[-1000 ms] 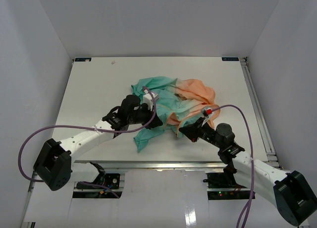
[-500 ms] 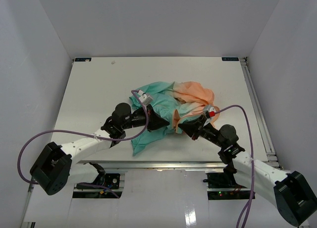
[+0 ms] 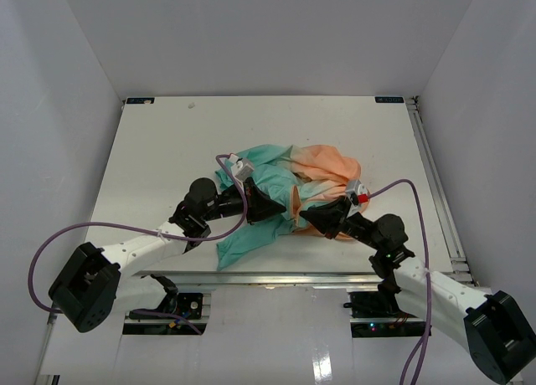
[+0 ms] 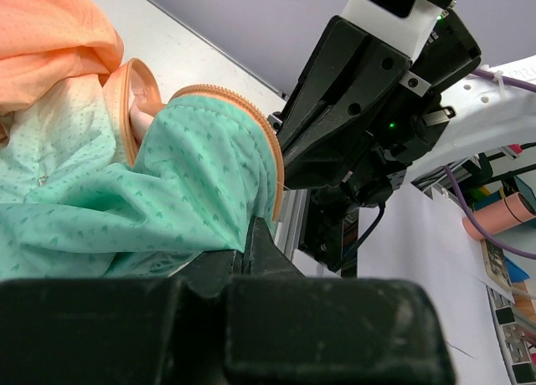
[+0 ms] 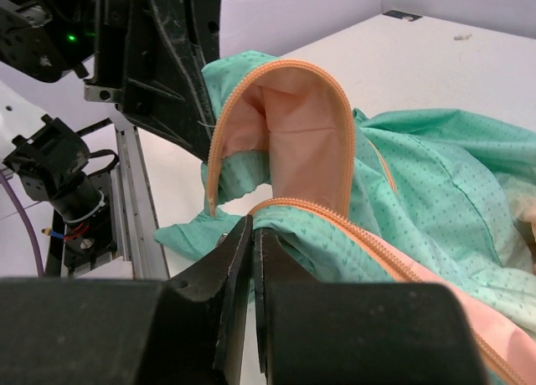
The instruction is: Zip up the jacket
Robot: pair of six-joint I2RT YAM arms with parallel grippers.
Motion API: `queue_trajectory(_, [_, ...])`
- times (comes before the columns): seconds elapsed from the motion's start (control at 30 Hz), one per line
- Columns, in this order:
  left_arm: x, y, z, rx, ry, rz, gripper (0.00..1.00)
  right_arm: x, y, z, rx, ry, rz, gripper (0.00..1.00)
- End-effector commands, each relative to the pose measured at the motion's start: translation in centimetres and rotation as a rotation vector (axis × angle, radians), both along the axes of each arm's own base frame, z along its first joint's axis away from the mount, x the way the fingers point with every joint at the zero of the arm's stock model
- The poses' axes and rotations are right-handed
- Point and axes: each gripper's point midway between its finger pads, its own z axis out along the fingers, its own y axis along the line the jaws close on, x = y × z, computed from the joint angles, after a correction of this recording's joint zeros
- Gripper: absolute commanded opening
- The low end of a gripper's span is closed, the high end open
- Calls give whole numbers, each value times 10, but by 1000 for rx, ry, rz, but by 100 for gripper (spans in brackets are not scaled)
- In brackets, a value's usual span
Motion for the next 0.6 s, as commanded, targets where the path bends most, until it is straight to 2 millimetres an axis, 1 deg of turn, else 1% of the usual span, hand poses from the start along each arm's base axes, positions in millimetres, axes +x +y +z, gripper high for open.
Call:
queue_trajectory(0.0, [-6, 2, 13, -37, -34, -23, 0, -14, 1, 21, 47, -122, 55, 8])
queue_trajectory(0.37, [-5, -1, 5, -19, -7, -35, 0, -17, -3, 25, 70, -153, 44, 8])
queue_trajectory(0.57, [-8, -2, 6, -24, -4, -58, 0, -17, -4, 30, 80, -165, 36, 8])
